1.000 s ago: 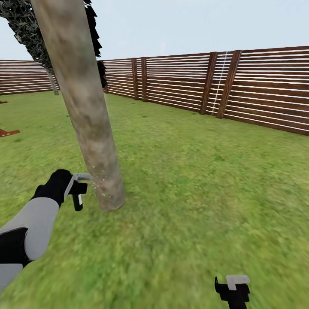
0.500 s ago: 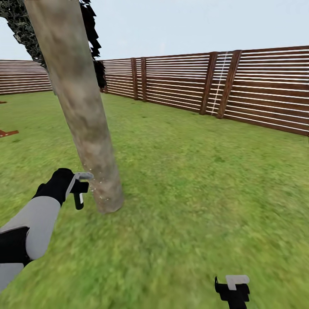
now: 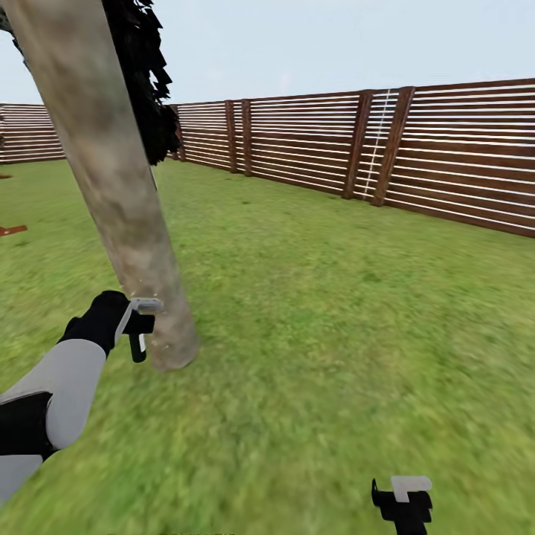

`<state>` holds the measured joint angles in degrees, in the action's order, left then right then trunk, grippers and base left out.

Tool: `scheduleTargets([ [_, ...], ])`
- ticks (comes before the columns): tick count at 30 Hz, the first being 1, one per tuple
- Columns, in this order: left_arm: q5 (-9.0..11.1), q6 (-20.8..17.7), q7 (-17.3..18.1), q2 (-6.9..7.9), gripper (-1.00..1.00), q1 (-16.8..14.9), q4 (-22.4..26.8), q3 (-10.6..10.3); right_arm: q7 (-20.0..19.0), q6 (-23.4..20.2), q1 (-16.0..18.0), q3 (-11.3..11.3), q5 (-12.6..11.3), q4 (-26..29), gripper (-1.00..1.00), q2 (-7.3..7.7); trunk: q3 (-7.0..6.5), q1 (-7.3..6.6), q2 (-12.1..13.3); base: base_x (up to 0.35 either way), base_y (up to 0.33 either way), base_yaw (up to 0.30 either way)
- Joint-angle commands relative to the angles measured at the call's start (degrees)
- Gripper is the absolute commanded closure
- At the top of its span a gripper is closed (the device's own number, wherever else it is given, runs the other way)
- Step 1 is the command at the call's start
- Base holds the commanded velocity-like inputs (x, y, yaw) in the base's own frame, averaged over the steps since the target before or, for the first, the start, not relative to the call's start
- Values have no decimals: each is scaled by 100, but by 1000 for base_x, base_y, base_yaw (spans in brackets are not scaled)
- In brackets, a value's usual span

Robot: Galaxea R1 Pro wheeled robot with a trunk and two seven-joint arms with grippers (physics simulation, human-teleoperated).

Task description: In the garden, pick up the pesticide atomizer on the floor and spray pesticide onto both trees until each tree trunk is fully covered.

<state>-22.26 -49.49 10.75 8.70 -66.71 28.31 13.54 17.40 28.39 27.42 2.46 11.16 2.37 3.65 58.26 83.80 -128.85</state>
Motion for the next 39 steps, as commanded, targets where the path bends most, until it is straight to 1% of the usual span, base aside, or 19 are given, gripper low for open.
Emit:
scheduleTargets([
  [1, -7, 1, -2, -3, 100, 0, 0, -1, 0, 0, 0, 1, 0, 0, -100, -3, 0, 0, 0, 1, -274, 253],
  [10, -9, 1, -3, -64, 100, 15, -1, -5, 0, 0, 0, 1, 0, 0, -100, -5, 0, 0, 0, 70, -259, 262],
  [17, -9, 7, -3, -131, 100, 25, -1, -1, 0, 0, 0, 0, 0, 0, -100, 4, 0, 0, 0, 256, -176, 24],
  [19, -3, 13, 0, -243, 100, 72, -5, 0, -1, 0, -1, -1, 0, 0, -100, 4, 0, 0, 0, 159, -229, 0],
  [20, -5, 49, 4, -388, 100, 110, -8, -3, -6, 0, -4, 0, 0, 0, -100, 2, 0, 0, 0, 46, -261, 0],
  [21, -6, 72, 7, -453, 100, 235, -4, -7, -7, 0, -7, -1, 0, 0, -100, 2, 0, 0, 0, 19, -268, 0],
  [22, -6, 82, 11, -456, 100, 325, -2, 2, -8, 0, -6, -2, 0, 0, -100, 3, 0, 0, 0, 10, -270, 0],
  [24, -25, 95, 13, -369, 100, 479, -7, 22, -8, 0, -2, -2, 0, 0, -100, -1, 0, 0, 0, -29, -267, 0],
  [25, -8, 104, 20, -113, 100, 630, -5, 25, -8, 0, -2, -6, 0, 0, -100, -4, 0, 0, 0, -207, -191, 0],
  [26, -9, 111, 22, 44, 100, 698, -17, 25, -8, 0, -4, -7, 0, 0, -100, -4, 0, 0, 0, -269, -137, 0],
  [27, -9, 124, 20, 125, 100, 801, -16, 26, -8, 0, -4, -8, 0, 0, -100, -5, 0, 0, 0, -240, -108, 0],
  [28, -8, 186, 7, 162, 100, 910, -13, 3, -8, 0, -2, -8, 0, 0, -100, -5, 0, 0, 0, -136, -59, 0],
  [30, -17, 467, -55, 119, 100, 1065, -84, -14, -8, 0, -1, -8, 0, 0, -100, -5, 0, 0, 0, 39, -20, 0],
  [31, -8, 510, -64, 58, 100, 1093, -102, -12, -8, 0, -1, -8, 0, 0, -100, -5, 0, 0, 0, 238, -5, 0],
  [33, 0, 553, -71, -126, 100, 1128, -112, 1, -8, 0, -1, -8, 0, -1, -100, -5, 0, 0, 0, 239, -2, 0],
  [35, -3, 573, -73, -177, 100, 1193, -88, 21, -8, 0, -1, -8, 1, -2, -100, -5, 0, 0, 0, 75, -1, 0],
  [36, -6, 583, -73, -161, 100, 1240, -71, 32, -8, 0, 0, -8, 1, -1, -100, -5, 0, 0, 0, 26, 0, 0],
  [37, -22, 654, -73, -101, 100, 1340, -50, 47, -8, 0, 0, -8, 1, -4, -100, -5, 0, 0, 0, 11, 0, 0],
  [39, -27, 932, -80, 121, 100, 1566, -49, 54, -8, 0, -2, -8, 3, -6, -100, -6, 0, 0, 0, 4, 0, 0],
])
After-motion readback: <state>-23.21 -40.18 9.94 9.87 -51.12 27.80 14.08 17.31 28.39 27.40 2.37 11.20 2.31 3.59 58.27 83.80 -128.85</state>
